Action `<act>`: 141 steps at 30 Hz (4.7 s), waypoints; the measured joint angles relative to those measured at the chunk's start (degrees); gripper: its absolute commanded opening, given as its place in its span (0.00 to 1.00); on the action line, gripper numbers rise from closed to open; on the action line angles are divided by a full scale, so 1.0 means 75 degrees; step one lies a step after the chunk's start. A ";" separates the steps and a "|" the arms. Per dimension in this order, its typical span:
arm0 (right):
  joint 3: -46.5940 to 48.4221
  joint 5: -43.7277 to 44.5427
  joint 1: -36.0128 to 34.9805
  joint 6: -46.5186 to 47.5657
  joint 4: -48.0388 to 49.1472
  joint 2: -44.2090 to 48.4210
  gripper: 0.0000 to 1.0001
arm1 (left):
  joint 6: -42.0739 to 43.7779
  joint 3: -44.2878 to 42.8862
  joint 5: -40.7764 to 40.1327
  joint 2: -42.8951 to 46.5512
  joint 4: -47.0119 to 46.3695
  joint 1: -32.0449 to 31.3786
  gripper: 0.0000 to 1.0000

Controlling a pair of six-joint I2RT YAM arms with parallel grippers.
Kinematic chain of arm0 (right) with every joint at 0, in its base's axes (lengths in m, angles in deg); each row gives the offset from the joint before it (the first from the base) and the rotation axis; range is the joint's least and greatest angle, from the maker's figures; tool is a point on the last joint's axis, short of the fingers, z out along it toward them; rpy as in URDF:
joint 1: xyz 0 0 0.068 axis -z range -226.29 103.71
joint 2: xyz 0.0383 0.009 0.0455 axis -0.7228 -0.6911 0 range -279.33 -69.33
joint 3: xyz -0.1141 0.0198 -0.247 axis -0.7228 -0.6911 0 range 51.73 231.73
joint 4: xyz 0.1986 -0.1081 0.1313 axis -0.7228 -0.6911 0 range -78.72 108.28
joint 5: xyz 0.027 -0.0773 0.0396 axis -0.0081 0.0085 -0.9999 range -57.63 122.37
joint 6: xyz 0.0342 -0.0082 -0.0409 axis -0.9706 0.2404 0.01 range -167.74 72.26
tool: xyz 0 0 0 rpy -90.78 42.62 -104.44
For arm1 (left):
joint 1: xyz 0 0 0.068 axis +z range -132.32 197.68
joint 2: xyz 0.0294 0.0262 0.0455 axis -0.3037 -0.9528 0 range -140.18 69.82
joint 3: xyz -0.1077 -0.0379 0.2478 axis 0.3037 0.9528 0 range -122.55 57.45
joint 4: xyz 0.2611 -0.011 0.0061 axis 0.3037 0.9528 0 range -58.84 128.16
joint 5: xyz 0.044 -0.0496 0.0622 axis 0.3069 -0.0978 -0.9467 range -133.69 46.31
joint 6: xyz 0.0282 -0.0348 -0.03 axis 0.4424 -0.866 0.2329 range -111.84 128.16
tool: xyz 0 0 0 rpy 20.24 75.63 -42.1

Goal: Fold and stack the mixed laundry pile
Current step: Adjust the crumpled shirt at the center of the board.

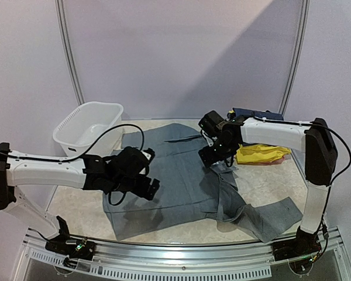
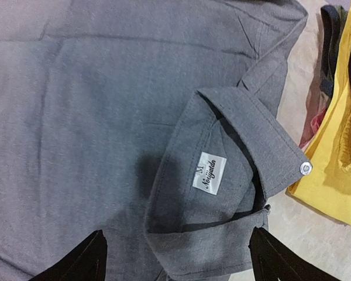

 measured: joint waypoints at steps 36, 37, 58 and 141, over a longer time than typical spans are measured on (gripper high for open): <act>-0.2192 0.1466 0.1250 -0.0682 0.0289 0.0545 0.35 | -0.2617 0.2390 -0.0632 -0.0239 -0.0871 0.3421 0.00; -0.2288 0.1431 0.1323 -0.0723 0.0300 0.0606 0.35 | -0.2553 0.2381 -0.0618 -0.0312 -0.1037 0.3421 0.00; -0.4505 0.0239 0.1877 -0.1749 0.0752 0.2885 0.72 | -0.2468 0.2503 -0.1070 0.0099 -0.0816 0.3692 0.00; 0.3241 -0.3311 0.1588 -0.0507 -0.0029 -0.2731 0.75 | 0.0522 -0.4572 0.1247 -0.4651 0.0181 0.4418 0.56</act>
